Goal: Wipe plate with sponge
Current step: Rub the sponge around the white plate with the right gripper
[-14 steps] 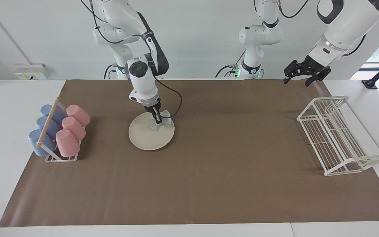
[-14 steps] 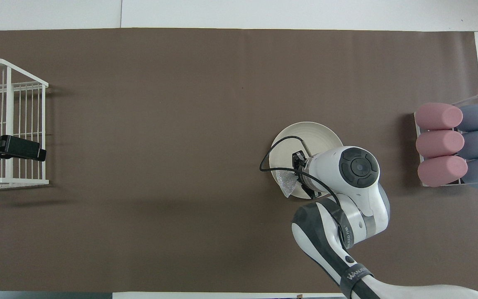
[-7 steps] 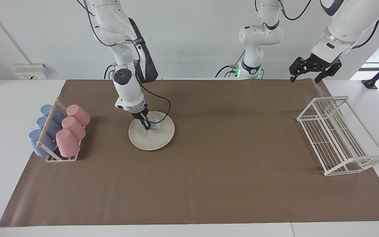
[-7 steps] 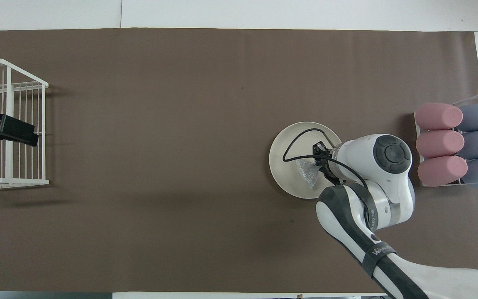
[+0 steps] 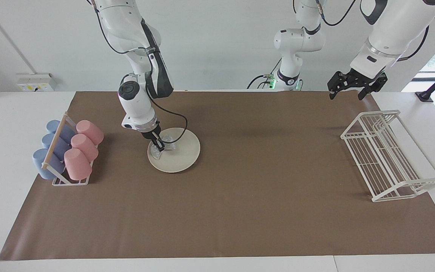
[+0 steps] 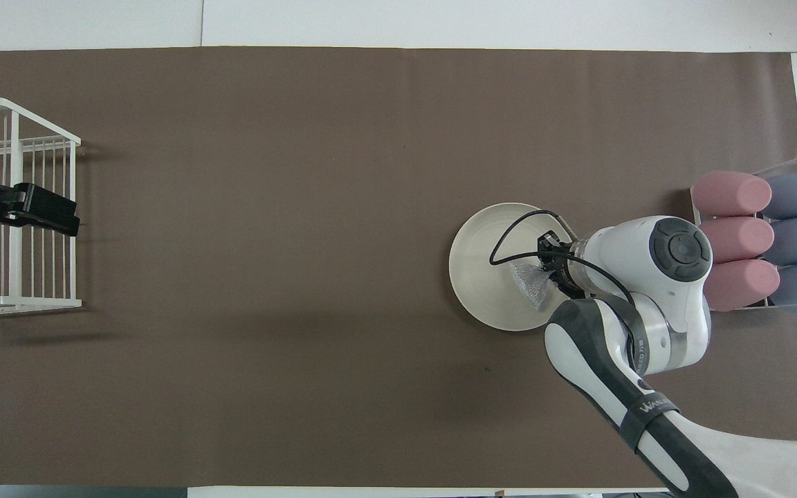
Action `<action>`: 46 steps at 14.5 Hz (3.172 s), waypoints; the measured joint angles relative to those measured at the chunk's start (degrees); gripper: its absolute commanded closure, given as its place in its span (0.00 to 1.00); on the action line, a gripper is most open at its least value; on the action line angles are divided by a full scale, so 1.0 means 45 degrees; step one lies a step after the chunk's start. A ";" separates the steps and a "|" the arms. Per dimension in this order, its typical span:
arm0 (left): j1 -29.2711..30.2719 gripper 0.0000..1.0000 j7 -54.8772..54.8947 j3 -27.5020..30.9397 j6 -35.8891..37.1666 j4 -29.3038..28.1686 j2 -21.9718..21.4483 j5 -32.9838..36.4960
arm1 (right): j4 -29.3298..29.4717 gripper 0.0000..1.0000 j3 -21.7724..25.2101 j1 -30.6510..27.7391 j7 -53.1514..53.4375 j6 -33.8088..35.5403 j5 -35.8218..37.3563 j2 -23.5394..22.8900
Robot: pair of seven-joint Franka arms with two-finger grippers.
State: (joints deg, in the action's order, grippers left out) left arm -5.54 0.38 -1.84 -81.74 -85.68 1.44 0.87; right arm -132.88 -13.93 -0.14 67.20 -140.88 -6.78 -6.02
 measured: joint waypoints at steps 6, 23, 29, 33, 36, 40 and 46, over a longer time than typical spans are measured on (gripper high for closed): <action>0.0026 0.00 -0.0395 0.0007 -0.0646 -0.0303 -0.0001 -0.0121 | 0.0015 1.00 -0.0027 0.1635 0.3239 -0.1075 -0.0008 -0.0296; 0.0142 0.00 -0.0576 0.0040 -0.0712 -0.1433 -0.0544 -0.0164 | 0.0067 1.00 0.0051 -0.0017 -0.1804 -0.1266 -0.1199 -0.0444; 0.0143 0.00 -0.0578 0.0044 -0.0740 -0.1553 -0.0572 -0.0164 | 0.0114 1.00 0.0050 -0.0159 -0.2329 -0.1266 -0.1193 -0.0491; 0.0143 0.00 -0.0578 0.0047 -0.0746 -0.1699 -0.0648 -0.0164 | 0.0156 1.00 0.0035 0.0174 -0.1105 -0.1275 -0.1192 -0.0519; 0.0143 0.00 -0.0578 0.0050 -0.0761 -0.1707 -0.0655 -0.0165 | 0.0197 1.00 0.0012 0.1072 0.0531 -0.1445 -0.1192 -0.0550; 0.0143 0.00 -0.0578 0.0050 -0.0771 -0.1797 -0.0694 -0.0174 | 0.0208 1.00 -0.0008 0.1916 0.2086 -0.1488 -0.1194 -0.0574; 0.0146 0.00 -0.0578 0.0087 -0.0957 -0.2192 -0.0899 -0.0174 | 0.0215 1.00 -0.0020 0.2463 0.3330 -0.1489 -0.1195 -0.0600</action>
State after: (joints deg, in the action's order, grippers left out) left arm -4.88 -2.22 -1.44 -86.04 -95.55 -2.60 0.08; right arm -131.92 -14.02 10.94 82.19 -147.58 -12.16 -8.72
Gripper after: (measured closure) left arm 0.000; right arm 0.894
